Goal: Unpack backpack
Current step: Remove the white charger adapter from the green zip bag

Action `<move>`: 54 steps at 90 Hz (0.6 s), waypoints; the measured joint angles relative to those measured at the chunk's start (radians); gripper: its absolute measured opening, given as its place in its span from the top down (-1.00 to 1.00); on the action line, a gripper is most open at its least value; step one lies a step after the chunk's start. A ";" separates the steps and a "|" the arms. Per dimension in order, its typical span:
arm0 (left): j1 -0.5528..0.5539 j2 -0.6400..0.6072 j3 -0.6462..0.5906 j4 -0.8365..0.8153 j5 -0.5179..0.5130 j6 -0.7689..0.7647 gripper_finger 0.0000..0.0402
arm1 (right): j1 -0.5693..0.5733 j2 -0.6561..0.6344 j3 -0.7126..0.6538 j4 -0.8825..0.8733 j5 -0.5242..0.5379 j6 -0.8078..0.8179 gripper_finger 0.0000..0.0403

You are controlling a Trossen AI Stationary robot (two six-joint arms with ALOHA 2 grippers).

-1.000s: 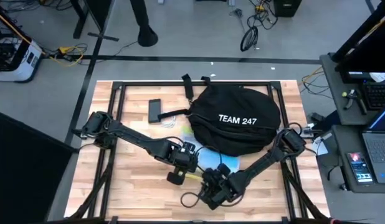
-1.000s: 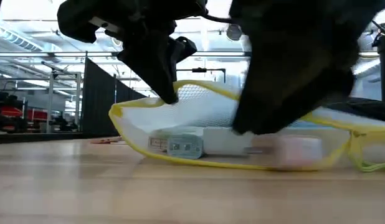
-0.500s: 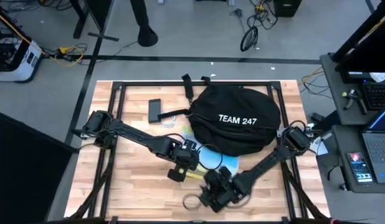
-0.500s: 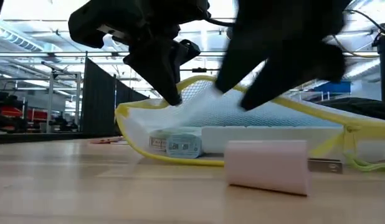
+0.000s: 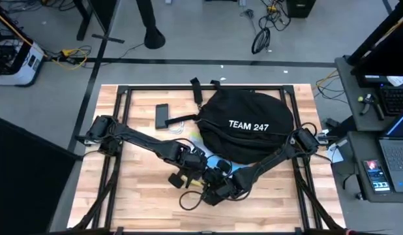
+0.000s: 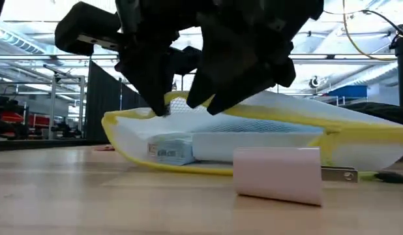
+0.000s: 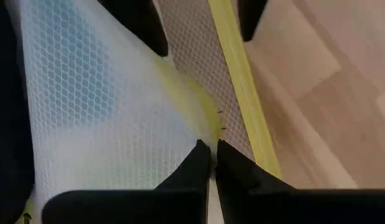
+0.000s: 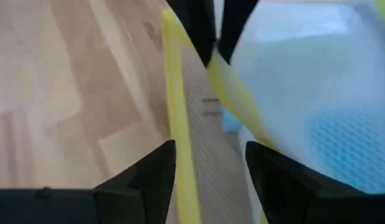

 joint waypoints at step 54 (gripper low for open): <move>0.015 0.002 0.104 -0.044 -0.012 -0.053 0.99 | 0.013 0.000 0.003 -0.080 -0.083 -0.007 0.10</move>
